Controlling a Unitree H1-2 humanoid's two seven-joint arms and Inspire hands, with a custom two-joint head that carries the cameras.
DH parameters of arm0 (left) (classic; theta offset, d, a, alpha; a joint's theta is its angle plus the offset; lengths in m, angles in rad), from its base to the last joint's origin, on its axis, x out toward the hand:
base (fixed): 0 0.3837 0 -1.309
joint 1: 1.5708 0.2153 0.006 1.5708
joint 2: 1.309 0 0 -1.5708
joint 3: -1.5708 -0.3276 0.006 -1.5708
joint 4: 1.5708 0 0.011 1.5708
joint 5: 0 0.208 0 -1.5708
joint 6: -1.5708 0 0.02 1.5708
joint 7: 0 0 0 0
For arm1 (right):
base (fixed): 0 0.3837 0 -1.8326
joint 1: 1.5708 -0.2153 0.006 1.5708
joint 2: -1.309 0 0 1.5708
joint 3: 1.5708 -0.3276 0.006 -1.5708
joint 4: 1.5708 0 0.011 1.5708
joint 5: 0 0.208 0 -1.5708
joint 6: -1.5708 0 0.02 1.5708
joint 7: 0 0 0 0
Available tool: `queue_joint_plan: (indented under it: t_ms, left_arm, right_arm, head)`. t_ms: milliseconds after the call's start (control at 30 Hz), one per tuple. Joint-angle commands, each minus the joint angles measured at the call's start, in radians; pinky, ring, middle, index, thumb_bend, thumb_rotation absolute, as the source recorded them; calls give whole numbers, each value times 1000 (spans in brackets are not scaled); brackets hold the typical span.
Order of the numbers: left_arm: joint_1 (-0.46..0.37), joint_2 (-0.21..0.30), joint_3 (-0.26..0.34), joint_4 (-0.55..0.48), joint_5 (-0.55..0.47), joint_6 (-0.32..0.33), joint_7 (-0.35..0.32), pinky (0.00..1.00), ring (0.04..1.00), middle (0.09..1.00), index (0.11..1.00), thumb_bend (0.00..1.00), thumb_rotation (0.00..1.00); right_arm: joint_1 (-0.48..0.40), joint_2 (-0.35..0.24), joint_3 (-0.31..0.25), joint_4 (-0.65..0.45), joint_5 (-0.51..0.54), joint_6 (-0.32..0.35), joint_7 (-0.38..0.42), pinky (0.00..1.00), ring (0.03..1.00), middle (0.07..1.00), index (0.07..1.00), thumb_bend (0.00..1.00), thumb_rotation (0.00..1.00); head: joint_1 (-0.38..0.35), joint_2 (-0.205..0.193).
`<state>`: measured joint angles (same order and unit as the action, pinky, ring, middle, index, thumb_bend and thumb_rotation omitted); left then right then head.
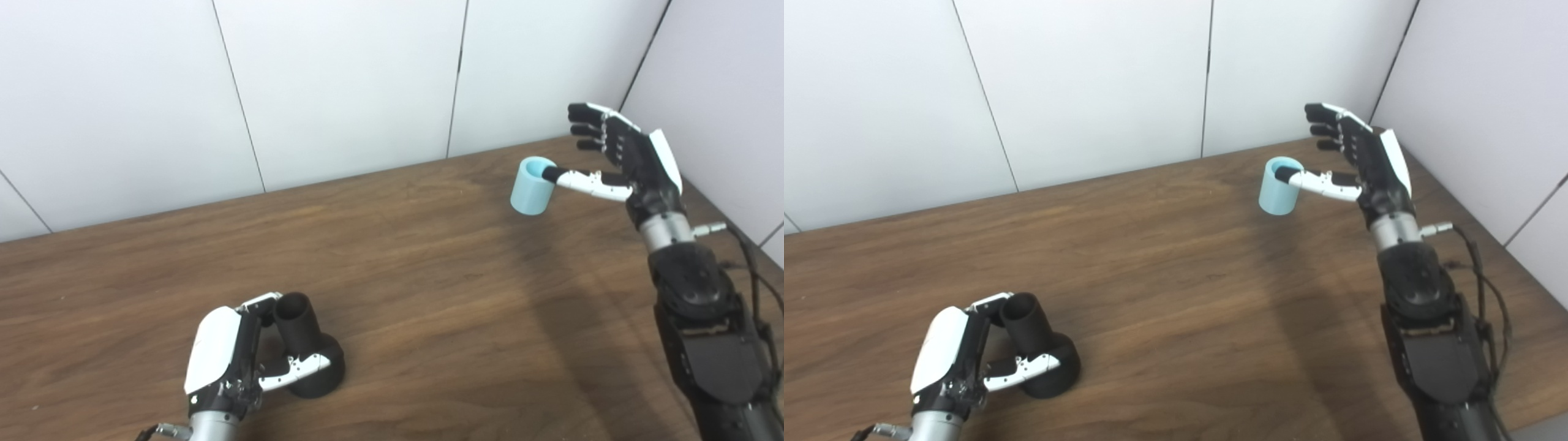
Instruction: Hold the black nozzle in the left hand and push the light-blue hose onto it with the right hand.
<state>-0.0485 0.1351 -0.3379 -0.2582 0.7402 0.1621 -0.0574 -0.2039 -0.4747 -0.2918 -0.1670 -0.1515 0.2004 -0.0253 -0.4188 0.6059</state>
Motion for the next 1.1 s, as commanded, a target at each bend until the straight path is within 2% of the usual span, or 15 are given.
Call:
queue_joint_plan:
  t_ms: [0, 200, 333, 367, 400, 467, 533, 567, 633, 700, 733, 833, 900, 967, 1067]
  left_arm:
    - [30, 19, -2, 18, 3, 18, -36, 615, 597, 406, 505, 520, 0]
    - [31, 22, -1, 19, -3, 15, -38, 599, 599, 415, 504, 521, 0]
    - [31, 23, -2, 11, 0, 26, -47, 578, 587, 404, 502, 520, 0]
    - [31, 23, -2, 10, 1, 26, -47, 570, 583, 401, 501, 520, 0]
    - [31, 22, -1, 9, -1, 27, -48, 563, 580, 401, 501, 520, 0]
    - [31, 20, -1, 9, -5, 29, -51, 557, 578, 400, 500, 520, 0]
    - [30, 20, -2, 7, -3, 32, -54, 551, 575, 399, 500, 520, 0]
    - [30, 19, -2, 5, -3, 33, -57, 546, 570, 438, 493, 522, 0]
    - [30, 19, -2, 2, -2, 34, -60, 541, 565, 470, 488, 525, 0]
    - [31, 19, -2, 0, 1, 35, -63, 541, 563, 476, 487, 525, 0]
    - [30, 19, -1, 1, 0, 33, -63, 556, 574, 432, 495, 522, 0]
    - [29, 20, 0, 4, -4, 26, -61, 595, 598, 414, 502, 521, 0]
    - [29, 18, 1, 0, -2, 31, -63, 604, 600, 412, 503, 521, 0]
    - [30, 17, 1, -5, -1, 35, -65, 600, 599, 413, 503, 521, 0]
    - [31, 16, 0, -5, -2, 34, -64, 591, 594, 406, 503, 520, 0]
  right_arm:
    - [-48, -60, 10, 12, -44, 13, 6, 780, 796, 797, 766, 795, 211]
    - [-152, -158, 89, 140, -105, 105, 73, 839, 863, 846, 796, 850, 189]
    - [-217, -238, 206, 209, -235, 143, 117, 814, 859, 846, 808, 873, 227]
    - [-234, -254, 233, 233, -258, 137, 125, 814, 862, 847, 810, 879, 228]
    - [-252, -265, 256, 261, -276, 128, 129, 772, 855, 849, 814, 890, 224]
    - [-285, -277, 293, 313, -299, 121, 139, 720, 847, 850, 812, 913, 201]
    - [-307, -282, 315, 342, -308, 129, 161, 716, 853, 854, 819, 917, 197]
    - [-318, -283, 327, 350, -311, 137, 176, 729, 859, 852, 828, 915, 190]
    - [-331, -283, 341, 360, -315, 146, 196, 660, 811, 800, 834, 931, 190]
    - [-344, -280, 352, 378, -316, 137, 206, 673, 814, 808, 834, 952, 198]
    - [-350, -277, 358, 387, -316, 132, 210, 673, 814, 809, 833, 964, 197]
    - [-363, -271, 382, 399, -334, 131, 218, 732, 829, 815, 832, 969, 193]
    - [-367, -269, 402, 406, -352, 130, 221, 719, 818, 812, 829, 961, 195]
    - [-369, -270, 419, 410, -366, 137, 229, 717, 826, 818, 829, 958, 205]
    - [-369, -269, 437, 405, -383, 171, 250, 781, 868, 844, 832, 945, 220]
  head:
    - [-2, -2]
    - [-8, -8]
    - [-14, -7]
    - [-14, -7]
    - [-14, -7]
    - [-14, -7]
    - [-11, -5]
    - [-10, -3]
    - [-8, -3]
    - [-7, -1]
    - [-6, -1]
    - [-2, 0]
    - [0, 1]
    - [1, 4]
    - [3, 5]
